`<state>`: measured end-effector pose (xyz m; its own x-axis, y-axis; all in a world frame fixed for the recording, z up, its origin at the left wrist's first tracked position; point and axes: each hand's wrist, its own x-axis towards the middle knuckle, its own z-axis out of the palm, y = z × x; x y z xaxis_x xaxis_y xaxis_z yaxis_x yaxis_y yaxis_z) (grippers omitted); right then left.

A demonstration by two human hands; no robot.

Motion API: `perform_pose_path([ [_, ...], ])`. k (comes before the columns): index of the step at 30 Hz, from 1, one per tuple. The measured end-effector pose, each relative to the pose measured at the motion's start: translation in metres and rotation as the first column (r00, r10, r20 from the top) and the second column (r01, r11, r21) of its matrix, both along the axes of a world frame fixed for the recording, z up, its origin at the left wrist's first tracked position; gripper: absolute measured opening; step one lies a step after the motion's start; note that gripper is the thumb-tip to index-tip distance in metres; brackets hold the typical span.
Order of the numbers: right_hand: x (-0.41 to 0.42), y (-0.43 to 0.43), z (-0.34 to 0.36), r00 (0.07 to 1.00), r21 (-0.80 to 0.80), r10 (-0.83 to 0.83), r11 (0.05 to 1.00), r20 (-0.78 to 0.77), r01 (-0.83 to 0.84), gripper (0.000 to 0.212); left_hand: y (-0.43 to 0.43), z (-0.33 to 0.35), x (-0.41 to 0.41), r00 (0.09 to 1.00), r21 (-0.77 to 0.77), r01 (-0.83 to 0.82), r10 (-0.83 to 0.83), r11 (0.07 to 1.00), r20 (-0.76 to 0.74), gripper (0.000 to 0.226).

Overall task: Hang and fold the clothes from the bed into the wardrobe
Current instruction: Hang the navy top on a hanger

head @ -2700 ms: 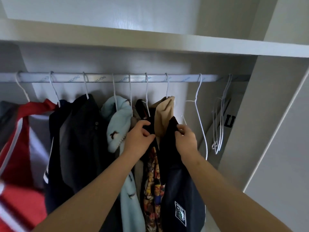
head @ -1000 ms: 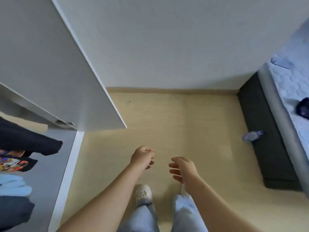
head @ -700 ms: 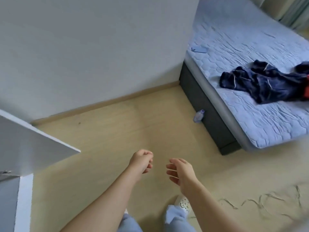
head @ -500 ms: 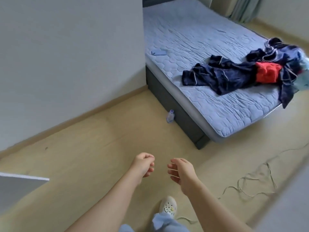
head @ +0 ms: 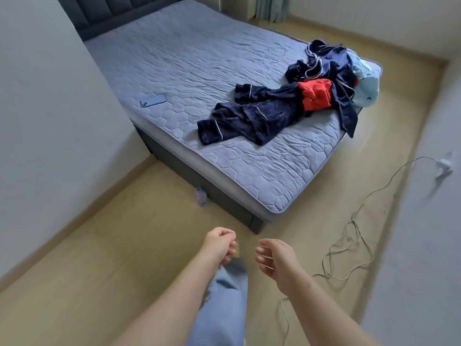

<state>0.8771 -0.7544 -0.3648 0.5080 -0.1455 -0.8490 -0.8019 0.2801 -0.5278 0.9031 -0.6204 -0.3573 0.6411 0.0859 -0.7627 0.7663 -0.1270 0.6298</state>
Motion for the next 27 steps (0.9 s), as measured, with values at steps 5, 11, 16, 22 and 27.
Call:
perform_pose_path([
  [5,0.088,-0.038,-0.007,0.994,-0.003,-0.108,0.994,0.011,0.108,0.009,-0.044,-0.011,0.103,0.993,-0.005,0.114,-0.113,0.994,0.009,0.015],
  [11,0.205,-0.077,-0.002,0.992,-0.047,-0.123,0.991,-0.021,0.122,0.007,-0.091,-0.007,0.227,0.977,-0.017,0.211,-0.212,0.977,-0.005,0.016],
  [16,0.279,-0.1,0.001,0.993,-0.03,-0.11,0.994,-0.044,0.109,0.01,-0.115,-0.001,0.299,0.971,0.013,0.24,-0.239,0.971,-0.014,0.013],
  [22,0.371,-0.147,-0.014,0.996,-0.009,-0.023,1.0,-0.084,0.022,0.008,-0.153,-0.018,0.385,0.991,0.038,0.134,-0.134,0.99,-0.008,0.014],
  [27,0.46,-0.197,-0.031,0.983,0.013,0.143,0.99,-0.116,-0.143,0.011,-0.191,-0.04,0.447,0.996,0.075,-0.063,0.067,0.995,-0.051,0.016],
])
